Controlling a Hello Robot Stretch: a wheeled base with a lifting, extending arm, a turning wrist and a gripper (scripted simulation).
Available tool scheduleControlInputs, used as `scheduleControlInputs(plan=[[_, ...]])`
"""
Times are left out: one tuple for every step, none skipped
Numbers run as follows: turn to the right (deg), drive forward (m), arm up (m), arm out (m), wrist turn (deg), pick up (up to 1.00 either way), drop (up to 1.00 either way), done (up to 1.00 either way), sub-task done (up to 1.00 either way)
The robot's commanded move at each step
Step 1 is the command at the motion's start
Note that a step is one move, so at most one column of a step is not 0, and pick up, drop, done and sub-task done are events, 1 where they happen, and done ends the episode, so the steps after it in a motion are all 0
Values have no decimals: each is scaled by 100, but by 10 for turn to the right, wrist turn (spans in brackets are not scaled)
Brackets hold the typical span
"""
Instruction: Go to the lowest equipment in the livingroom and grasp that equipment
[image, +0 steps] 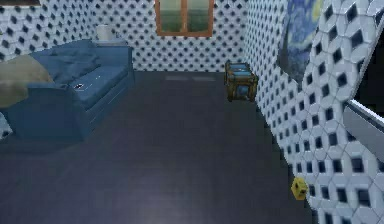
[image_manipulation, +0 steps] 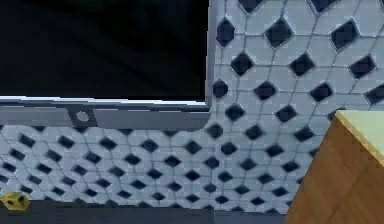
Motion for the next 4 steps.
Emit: scheduleControlInputs(plan=[[-90, 0, 0, 0, 0, 0, 0, 0, 0], [0, 100, 0, 0, 0, 0, 0, 0, 0], [0, 100, 0, 0, 0, 0, 0, 0, 0], [0, 100, 0, 0, 0, 0, 0, 0, 0]])
